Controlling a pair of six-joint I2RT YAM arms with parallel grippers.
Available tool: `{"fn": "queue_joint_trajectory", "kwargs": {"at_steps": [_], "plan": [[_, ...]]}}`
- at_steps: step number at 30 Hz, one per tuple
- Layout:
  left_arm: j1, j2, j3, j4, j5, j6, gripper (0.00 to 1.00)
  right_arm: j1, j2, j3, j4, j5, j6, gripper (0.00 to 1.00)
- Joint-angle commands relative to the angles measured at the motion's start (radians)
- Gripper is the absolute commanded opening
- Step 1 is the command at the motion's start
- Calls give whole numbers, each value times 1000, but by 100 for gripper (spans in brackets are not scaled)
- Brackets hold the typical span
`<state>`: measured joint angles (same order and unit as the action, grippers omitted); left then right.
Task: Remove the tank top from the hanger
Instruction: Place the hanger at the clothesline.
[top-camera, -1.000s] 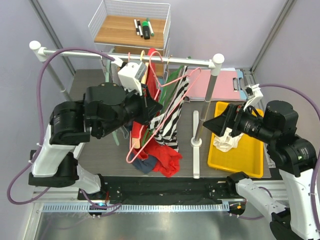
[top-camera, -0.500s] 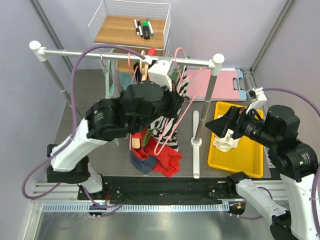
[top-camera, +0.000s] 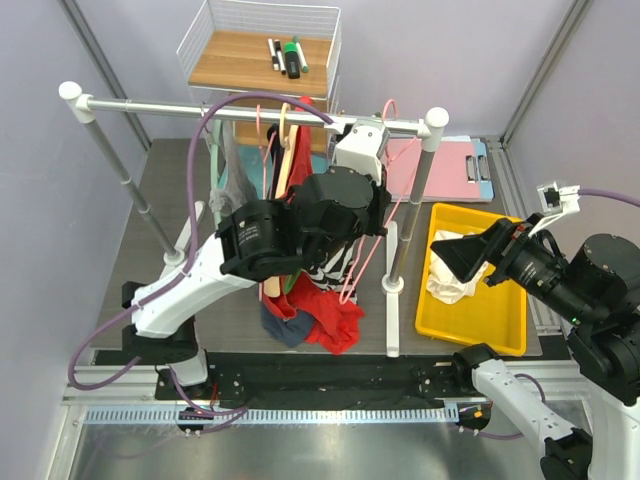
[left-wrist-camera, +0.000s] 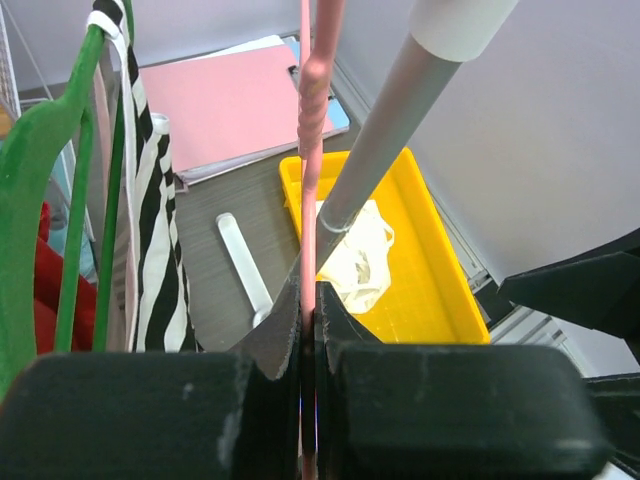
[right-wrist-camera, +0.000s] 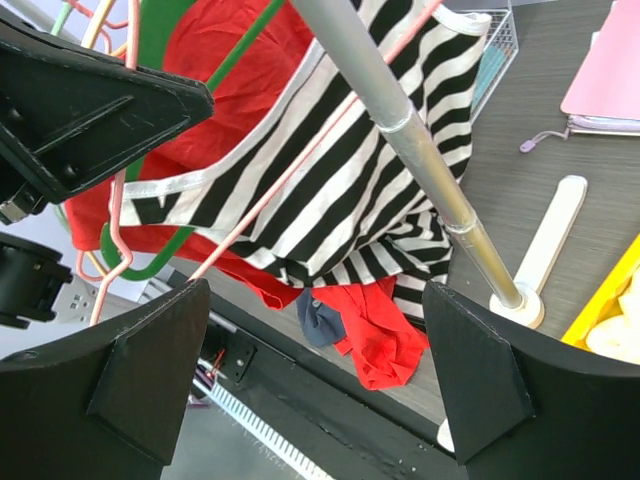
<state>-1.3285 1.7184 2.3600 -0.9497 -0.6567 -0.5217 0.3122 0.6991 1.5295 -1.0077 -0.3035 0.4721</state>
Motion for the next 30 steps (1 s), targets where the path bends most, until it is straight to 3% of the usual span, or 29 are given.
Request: {"fn": "queue_joint_trajectory", "kwargs": {"at_steps": [1, 27, 30], "plan": [[-6, 30, 65, 72, -63, 45, 0, 4, -4, -8, 8, 37, -12, 92], [-6, 72, 16, 55, -26, 29, 0, 4, -36, -45, 0, 47, -15, 93], [-6, 57, -1, 58, -24, 25, 9, 4, -39, -46, 0, 47, -15, 93]]}}
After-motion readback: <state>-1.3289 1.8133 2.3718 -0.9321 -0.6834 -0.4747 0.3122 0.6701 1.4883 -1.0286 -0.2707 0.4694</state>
